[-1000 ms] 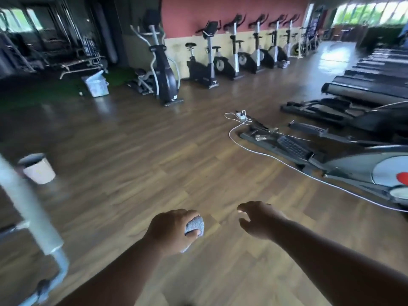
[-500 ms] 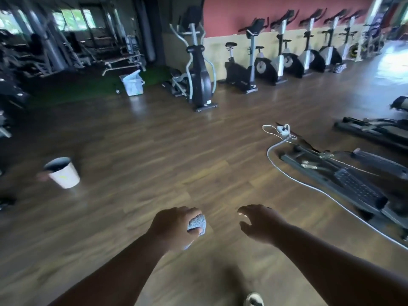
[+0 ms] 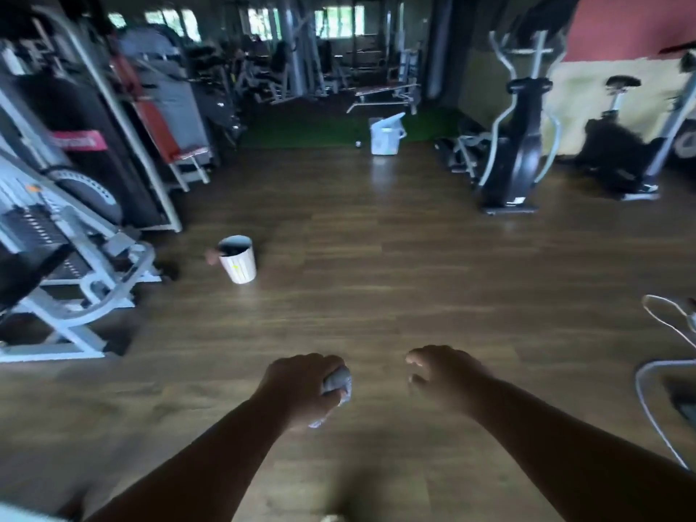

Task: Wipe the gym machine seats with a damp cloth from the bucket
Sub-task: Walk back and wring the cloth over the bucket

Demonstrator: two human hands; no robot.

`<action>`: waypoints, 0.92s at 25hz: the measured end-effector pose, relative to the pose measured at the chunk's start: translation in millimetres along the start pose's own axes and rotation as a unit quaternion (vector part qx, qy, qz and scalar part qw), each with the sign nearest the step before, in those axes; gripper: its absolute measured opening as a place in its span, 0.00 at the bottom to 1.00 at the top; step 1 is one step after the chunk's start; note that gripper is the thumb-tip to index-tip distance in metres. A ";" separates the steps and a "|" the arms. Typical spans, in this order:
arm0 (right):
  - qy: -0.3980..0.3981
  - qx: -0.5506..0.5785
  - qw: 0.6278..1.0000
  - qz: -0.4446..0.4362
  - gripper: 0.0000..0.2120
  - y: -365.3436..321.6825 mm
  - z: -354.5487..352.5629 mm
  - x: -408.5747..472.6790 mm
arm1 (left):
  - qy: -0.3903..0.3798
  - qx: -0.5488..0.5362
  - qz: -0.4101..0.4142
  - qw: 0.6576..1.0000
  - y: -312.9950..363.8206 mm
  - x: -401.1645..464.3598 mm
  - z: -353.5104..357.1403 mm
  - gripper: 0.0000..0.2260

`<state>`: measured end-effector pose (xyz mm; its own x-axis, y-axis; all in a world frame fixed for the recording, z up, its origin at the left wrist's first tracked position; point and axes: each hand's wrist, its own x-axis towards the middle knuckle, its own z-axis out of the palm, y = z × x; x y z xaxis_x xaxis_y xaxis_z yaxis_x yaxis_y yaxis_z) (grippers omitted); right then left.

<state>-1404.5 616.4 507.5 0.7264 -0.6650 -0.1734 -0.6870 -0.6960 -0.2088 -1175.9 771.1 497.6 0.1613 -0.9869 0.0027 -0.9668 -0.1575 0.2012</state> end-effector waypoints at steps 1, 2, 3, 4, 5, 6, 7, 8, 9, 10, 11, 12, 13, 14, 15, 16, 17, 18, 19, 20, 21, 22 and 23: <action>0.000 0.003 1.000 -0.015 0.23 -0.6 -4.6 34.2 | 0.003 0.002 -0.014 1.000 -17.2 21.8 -1.8 0.15; -0.003 0.003 1.000 -0.029 0.23 -0.8 -9.6 73.1 | 0.004 0.007 -0.026 1.000 -37.5 49.0 -3.3 0.16; -0.004 0.000 0.999 -0.040 0.23 -2.0 -14.7 109.6 | 0.009 0.015 -0.033 0.999 -57.9 74.1 -4.9 0.17; 0.000 -0.003 0.999 -0.046 0.23 -3.6 -21.2 145.8 | 0.016 0.018 -0.036 0.999 -78.5 101.3 -9.1 0.18; 0.005 -0.005 0.999 -0.048 0.23 -4.9 -28.3 182.2 | 0.022 0.019 -0.038 0.999 -99.6 129.5 -14.4 0.18; 0.006 -0.001 0.999 -0.044 0.23 -6.4 -34.4 215.1 | 0.021 0.019 -0.043 0.999 -119.1 156.3 -20.6 0.19; 0.010 0.005 0.999 -0.042 0.23 -7.7 -41.7 253.7 | 0.022 0.020 -0.044 0.999 -141.9 188.0 -28.4 0.19; 0.013 0.010 0.999 -0.042 0.23 -9.4 -49.5 286.7 | 0.024 0.020 -0.044 0.999 -161.7 216.2 -36.1 0.19; 0.015 0.012 0.999 -0.046 0.22 -11.8 -57.5 316.6 | 0.027 0.018 -0.045 0.998 -179.0 241.8 -44.5 0.19; 0.016 0.012 0.999 -0.049 0.22 -14.1 -66.2 347.1 | 0.029 0.017 -0.048 0.998 -195.8 267.8 -53.1 0.19; 0.018 0.014 0.998 -0.052 0.22 -15.3 -72.8 374.8 | 0.031 0.016 -0.054 0.998 -210.5 291.3 -59.9 0.20; 0.018 0.016 0.998 -0.056 0.22 -16.0 -79.0 407.2 | 0.032 0.015 -0.064 0.997 -227.7 317.2 -65.4 0.20; 0.014 0.016 0.998 -0.060 0.22 -15.6 -83.8 437.0 | 0.035 0.014 -0.074 0.997 -242.8 339.4 -69.7 0.20; 0.008 0.015 0.998 -0.068 0.21 -13.8 -88.9 466.0 | 0.038 0.013 -0.084 0.996 -256.6 361.0 -73.6 0.20; 0.002 0.012 0.997 -0.077 0.21 -11.6 -94.4 497.8 | 0.041 0.015 -0.091 0.995 -271.5 383.3 -77.1 0.20; -0.004 0.007 0.996 -0.086 0.21 -9.2 -98.1 529.1 | 0.044 0.017 -0.100 0.994 -286.0 404.3 -78.4 0.20; -0.008 0.002 0.995 -0.100 0.21 -6.2 -101.7 566.9 | 0.048 0.017 -0.113 0.992 -303.1 429.2 -78.2 0.19; -0.012 -0.003 0.994 -0.111 0.22 -3.3 -105.3 601.6 | 0.052 0.021 -0.127 0.990 -319.6 452.1 -76.9 0.19; -0.014 -0.006 0.992 -0.123 0.22 -1.4 -109.6 636.6 | 0.059 0.025 -0.139 0.988 -336.0 474.0 -76.0 0.19; -0.013 -0.010 0.990 -0.140 0.22 -0.9 -114.9 674.7 | 0.069 0.028 -0.154 0.985 -354.4 496.7 -75.3 0.19; -0.015 -0.015 0.987 -0.157 0.22 -0.8 -118.8 710.4 | 0.076 0.026 -0.179 0.981 -371.7 515.8 -73.1 0.18; -0.021 -0.022 0.984 -0.176 0.21 -0.5 -124.2 751.4 | 0.082 0.020 -0.215 0.973 -391.1 537.5 -69.9 0.18; -0.027 -0.030 0.981 -0.191 0.21 -1.6 -130.6 786.9 | 0.089 0.018 -0.245 0.965 -408.4 555.4 -68.9 0.18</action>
<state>-834.2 58.9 497.2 0.9299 -0.3386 -0.1436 -0.3631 -0.9073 -0.2121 -677.9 289.7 484.4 0.6291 -0.7728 0.0840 -0.7717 -0.6080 0.1864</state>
